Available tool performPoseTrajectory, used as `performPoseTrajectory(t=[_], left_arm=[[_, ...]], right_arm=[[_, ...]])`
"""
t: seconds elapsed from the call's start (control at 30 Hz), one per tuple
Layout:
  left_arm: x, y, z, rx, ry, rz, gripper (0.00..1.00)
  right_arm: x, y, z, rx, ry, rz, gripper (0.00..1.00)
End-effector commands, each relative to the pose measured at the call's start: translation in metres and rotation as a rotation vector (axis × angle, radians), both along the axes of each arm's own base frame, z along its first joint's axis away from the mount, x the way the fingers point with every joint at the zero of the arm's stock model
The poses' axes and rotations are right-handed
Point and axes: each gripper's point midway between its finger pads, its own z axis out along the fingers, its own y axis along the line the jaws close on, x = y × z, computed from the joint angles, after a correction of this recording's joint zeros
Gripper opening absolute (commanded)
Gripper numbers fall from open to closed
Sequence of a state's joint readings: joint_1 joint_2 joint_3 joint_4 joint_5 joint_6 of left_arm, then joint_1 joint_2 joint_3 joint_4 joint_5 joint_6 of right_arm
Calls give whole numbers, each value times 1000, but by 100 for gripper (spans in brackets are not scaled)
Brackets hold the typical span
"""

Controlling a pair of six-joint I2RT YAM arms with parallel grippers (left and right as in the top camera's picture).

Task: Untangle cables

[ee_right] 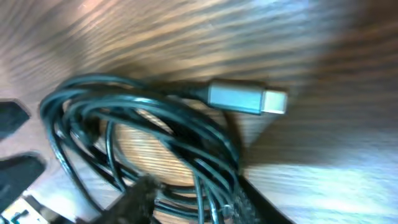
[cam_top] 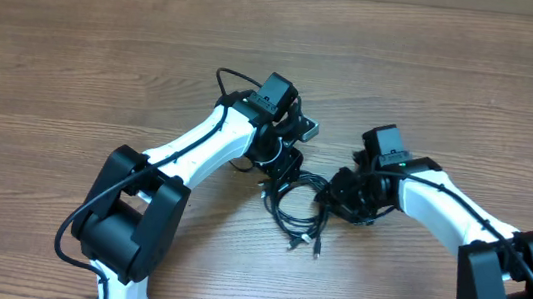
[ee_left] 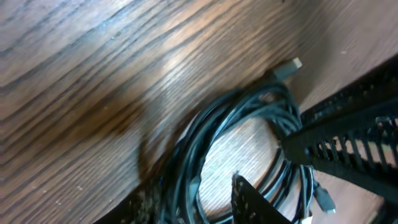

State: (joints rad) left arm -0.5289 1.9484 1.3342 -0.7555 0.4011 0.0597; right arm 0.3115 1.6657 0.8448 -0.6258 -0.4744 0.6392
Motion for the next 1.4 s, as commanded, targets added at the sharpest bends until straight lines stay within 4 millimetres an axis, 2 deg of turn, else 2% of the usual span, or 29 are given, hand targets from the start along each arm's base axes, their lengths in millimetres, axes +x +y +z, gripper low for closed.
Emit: performPoseTrajectory(t=[0.0, 0.07, 0.33, 0.37, 0.4, 0.47, 0.57, 0.63, 0.77, 0.87, 1.0, 1.17, 1.27, 1.37], left_arm=[[14, 20, -9, 134, -75, 7, 38], [17, 28, -11, 182, -93, 16, 38], [16, 27, -10, 171, -88, 15, 38], [19, 27, -10, 176, -100, 18, 26], [23, 28, -10, 183, -117, 22, 22], [29, 32, -11, 211, -147, 32, 21], [33, 40, -12, 256, -171, 43, 13], [34, 41, -12, 262, -174, 44, 14], [34, 41, -12, 262, -174, 43, 16], [34, 41, -12, 263, -174, 43, 4], [38, 48, -12, 303, -197, 54, 5], [40, 53, -12, 293, -185, 68, 19], [40, 53, -12, 253, -157, 74, 17], [30, 44, -8, 133, -104, -13, 15]], right_arm=[[-1, 10, -3, 2, 0, -9, 34], [3, 13, -2, 5, -15, -18, 34], [12, 18, 1, 23, -60, -15, 36], [14, 19, 1, 26, -68, -15, 36], [15, 19, 1, 25, -73, -15, 36], [17, 18, 1, 19, -83, -18, 37], [19, 19, 1, 20, -93, -19, 40], [20, 19, 2, 21, -97, -19, 44], [20, 19, 2, 21, -97, -18, 46], [21, 19, 2, 22, -100, -18, 49], [21, 19, 2, 23, -104, -17, 53], [23, 18, 3, 24, -108, -22, 53], [26, 17, 6, 45, -105, -28, 53], [29, 24, 20, 141, -120, 19, 53]])
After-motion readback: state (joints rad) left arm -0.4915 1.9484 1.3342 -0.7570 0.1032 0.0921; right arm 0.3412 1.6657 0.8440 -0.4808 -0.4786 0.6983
